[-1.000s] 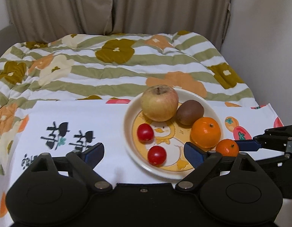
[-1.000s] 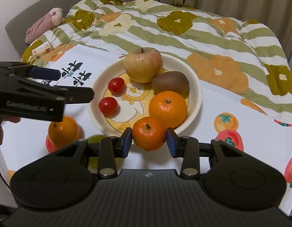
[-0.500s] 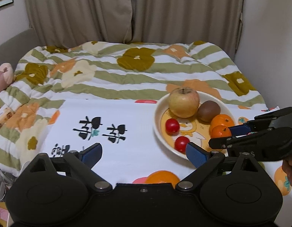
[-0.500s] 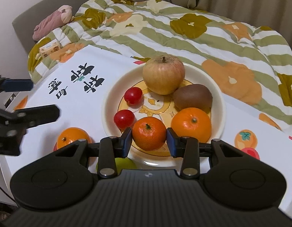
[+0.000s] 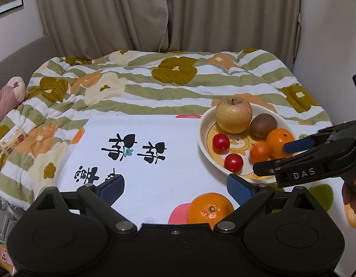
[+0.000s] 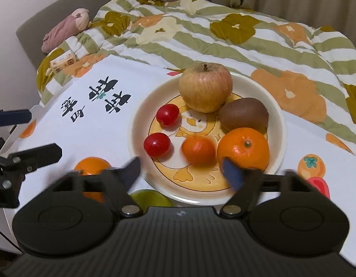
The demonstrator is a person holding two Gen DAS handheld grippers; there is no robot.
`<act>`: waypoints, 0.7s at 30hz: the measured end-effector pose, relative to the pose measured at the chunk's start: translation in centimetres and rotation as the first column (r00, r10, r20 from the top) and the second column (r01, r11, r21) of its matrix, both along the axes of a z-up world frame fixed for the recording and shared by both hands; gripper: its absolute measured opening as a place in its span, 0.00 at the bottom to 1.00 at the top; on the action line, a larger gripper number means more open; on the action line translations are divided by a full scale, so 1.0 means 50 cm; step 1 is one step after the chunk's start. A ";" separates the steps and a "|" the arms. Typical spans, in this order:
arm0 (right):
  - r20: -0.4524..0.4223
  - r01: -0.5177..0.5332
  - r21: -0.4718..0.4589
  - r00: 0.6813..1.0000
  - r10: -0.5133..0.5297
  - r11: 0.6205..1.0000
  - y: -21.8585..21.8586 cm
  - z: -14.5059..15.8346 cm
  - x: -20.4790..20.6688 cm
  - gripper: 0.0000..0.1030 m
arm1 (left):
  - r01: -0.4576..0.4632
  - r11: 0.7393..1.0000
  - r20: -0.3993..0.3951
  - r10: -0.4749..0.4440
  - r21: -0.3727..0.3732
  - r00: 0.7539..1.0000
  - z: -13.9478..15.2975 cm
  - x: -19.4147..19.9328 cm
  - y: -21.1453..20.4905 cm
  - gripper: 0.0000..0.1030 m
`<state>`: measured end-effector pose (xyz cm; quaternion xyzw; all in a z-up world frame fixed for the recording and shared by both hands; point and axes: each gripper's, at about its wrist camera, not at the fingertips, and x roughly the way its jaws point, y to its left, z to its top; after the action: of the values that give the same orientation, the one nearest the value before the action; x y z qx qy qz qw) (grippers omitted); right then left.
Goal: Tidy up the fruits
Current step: 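Lower the mandarin into the bowl and open the right tool, then withdraw both tools toward the large orange and small mandarin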
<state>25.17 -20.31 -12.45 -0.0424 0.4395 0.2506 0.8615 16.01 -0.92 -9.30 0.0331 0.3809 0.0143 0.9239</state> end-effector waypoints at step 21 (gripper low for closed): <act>0.105 0.072 -0.016 0.992 -0.070 0.997 -0.038 0.082 -0.102 1.00 | 0.013 0.997 0.070 -0.007 -0.081 0.998 0.054 -0.078 -0.005 0.95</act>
<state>20.09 -22.21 -8.36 -0.0485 0.3977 0.2128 0.8912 12.11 -1.19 -6.61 -0.0032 0.3484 -0.0046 0.9373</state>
